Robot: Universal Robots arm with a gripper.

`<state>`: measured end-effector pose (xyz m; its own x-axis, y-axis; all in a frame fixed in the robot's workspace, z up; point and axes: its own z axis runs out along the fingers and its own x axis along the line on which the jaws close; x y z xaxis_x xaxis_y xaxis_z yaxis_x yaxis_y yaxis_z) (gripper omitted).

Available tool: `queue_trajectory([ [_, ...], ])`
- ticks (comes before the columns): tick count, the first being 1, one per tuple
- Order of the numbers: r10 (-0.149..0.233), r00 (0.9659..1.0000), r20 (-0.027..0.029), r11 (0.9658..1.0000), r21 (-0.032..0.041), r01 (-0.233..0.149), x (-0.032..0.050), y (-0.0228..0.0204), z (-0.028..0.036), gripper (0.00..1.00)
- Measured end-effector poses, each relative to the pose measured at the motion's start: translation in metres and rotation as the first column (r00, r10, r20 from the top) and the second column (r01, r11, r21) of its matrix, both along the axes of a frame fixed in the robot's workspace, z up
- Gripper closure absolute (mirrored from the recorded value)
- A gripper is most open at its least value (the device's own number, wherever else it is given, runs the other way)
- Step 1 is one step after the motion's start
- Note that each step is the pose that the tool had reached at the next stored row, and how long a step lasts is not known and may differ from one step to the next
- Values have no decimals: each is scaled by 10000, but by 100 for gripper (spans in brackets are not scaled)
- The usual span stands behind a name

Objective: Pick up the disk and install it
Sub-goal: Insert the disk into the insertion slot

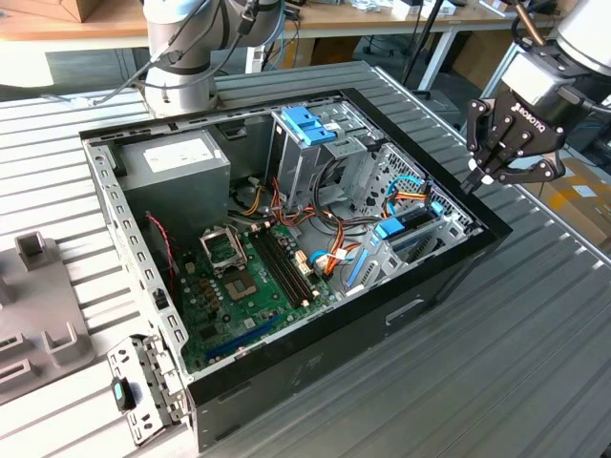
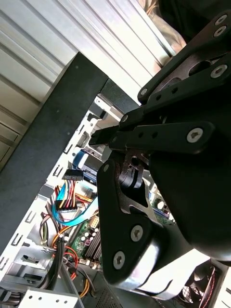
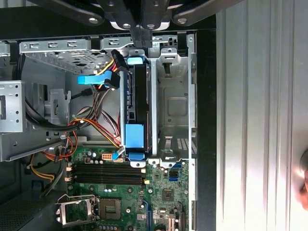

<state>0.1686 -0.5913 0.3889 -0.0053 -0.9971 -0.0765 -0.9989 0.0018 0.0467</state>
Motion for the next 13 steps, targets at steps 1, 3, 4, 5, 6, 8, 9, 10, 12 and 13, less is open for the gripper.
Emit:
queue_trajectory([
  [1,2,10000,0,10000,0,-2,0,3,0,89],
  [3,6,10000,0,10000,0,-6,0,12,0,89],
  [4,8,10000,0,10000,1,-8,0,17,0,89],
  [5,10,10000,0,10000,0,-10,0,21,0,89],
  [6,11,10000,0,10000,1,-11,0,28,-1,89],
  [8,16,10000,0,10000,1,-16,0,45,-1,89],
  [9,22,10000,0,10000,0,-22,-1,58,-2,89],
  [10,27,10000,0,10000,1,-27,-2,68,-3,89],
  [12,37,10000,0,10000,0,-37,-3,85,-4,89],
  [13,41,10000,0,10000,0,-41,-4,91,-5,89],
])
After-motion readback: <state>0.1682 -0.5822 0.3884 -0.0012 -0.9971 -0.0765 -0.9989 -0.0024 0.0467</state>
